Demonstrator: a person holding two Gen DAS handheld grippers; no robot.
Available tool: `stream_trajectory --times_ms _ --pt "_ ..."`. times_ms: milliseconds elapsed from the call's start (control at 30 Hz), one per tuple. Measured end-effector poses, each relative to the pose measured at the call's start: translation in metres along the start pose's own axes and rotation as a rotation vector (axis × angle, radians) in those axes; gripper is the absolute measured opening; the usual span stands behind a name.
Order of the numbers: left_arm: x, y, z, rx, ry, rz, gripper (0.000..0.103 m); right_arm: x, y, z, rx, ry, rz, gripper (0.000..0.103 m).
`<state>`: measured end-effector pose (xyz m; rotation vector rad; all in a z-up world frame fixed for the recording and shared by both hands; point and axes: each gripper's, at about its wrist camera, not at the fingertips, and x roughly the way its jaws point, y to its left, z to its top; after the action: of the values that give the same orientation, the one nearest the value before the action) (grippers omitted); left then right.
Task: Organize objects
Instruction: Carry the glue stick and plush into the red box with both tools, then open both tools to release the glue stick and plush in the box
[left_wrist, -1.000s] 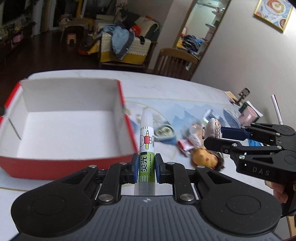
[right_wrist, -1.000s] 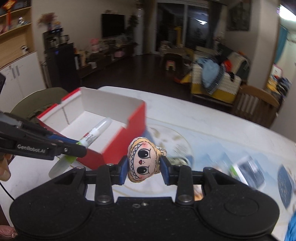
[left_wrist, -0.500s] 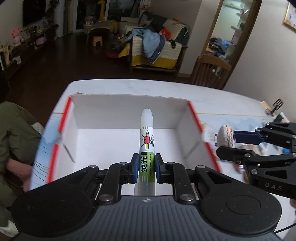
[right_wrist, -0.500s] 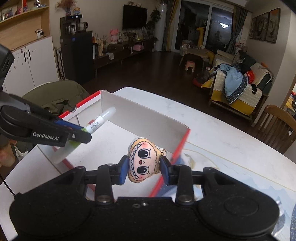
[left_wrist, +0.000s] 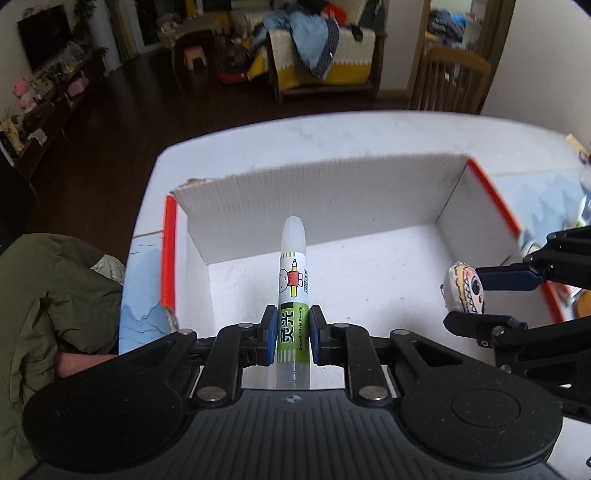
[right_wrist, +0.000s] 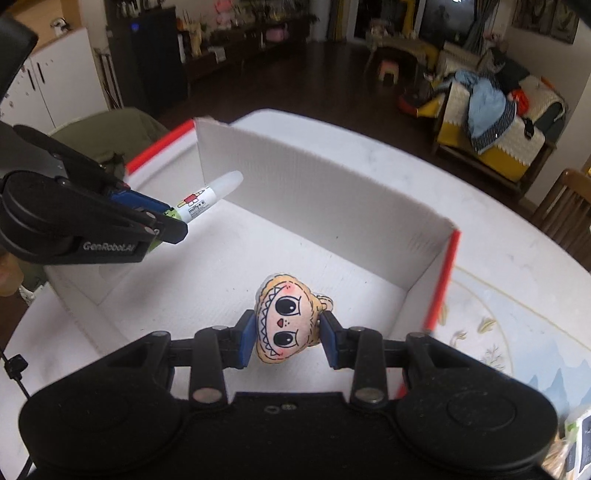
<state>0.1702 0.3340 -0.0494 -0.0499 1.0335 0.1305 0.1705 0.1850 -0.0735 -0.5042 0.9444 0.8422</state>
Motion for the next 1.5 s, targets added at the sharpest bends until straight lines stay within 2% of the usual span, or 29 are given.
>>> stream_trajectory --times_ms 300,433,700,1067,1200,1300,1500 --pt "0.041 -0.001 0.006 0.050 0.112 0.007 0.017 0.039 0.004 0.000 0.050 0.155 -0.007 0.036" --pt "0.054 -0.002 0.004 0.077 0.159 0.012 0.017 0.050 0.006 -0.001 0.058 0.191 -0.020 0.036" --pt "0.071 0.002 0.005 0.064 0.244 -0.021 0.017 0.053 0.005 -0.003 0.078 0.230 -0.019 0.038" --pt "0.071 0.010 0.006 0.021 0.241 -0.051 0.017 0.048 0.000 0.010 0.081 0.202 -0.009 0.053" --pt "0.062 0.013 0.007 -0.004 0.215 -0.077 0.017 0.034 0.002 0.012 0.076 0.166 0.014 0.056" --pt "0.050 0.012 0.009 -0.003 0.195 -0.115 0.017 0.015 0.005 0.011 0.056 0.122 0.023 0.063" --pt "0.016 0.010 0.010 0.017 0.108 -0.159 0.017 -0.018 0.003 0.008 0.055 0.047 0.031 0.063"
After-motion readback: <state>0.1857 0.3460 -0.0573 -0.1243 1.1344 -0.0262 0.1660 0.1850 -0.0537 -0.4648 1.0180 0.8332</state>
